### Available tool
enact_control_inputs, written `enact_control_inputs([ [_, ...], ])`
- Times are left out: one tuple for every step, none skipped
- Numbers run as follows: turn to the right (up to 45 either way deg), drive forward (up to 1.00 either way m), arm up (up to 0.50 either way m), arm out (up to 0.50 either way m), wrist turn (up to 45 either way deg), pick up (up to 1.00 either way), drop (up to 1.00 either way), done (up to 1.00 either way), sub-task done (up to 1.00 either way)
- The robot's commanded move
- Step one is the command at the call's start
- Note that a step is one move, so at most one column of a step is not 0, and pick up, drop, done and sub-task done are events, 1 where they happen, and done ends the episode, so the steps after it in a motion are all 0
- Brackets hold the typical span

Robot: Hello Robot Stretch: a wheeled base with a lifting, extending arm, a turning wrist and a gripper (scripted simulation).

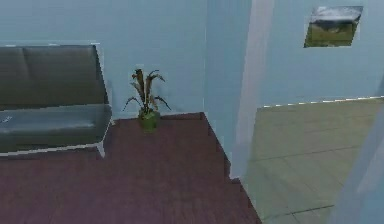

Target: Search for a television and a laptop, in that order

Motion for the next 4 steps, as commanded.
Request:
enact_control_inputs([
  [0.0,0.7,0.0,0.0,0.0,0.0,0.0,0.0,0.0],
  [24.0,0.0,0.0,0.0,0.0,0.0,0.0,0.0,0.0],
  [0.0,0.1,0.0,0.0,0.0,0.0,0.0,0.0,0.0],
  [39.0,0.0,0.0,0.0,0.0,0.0,0.0,0.0,0.0],
])
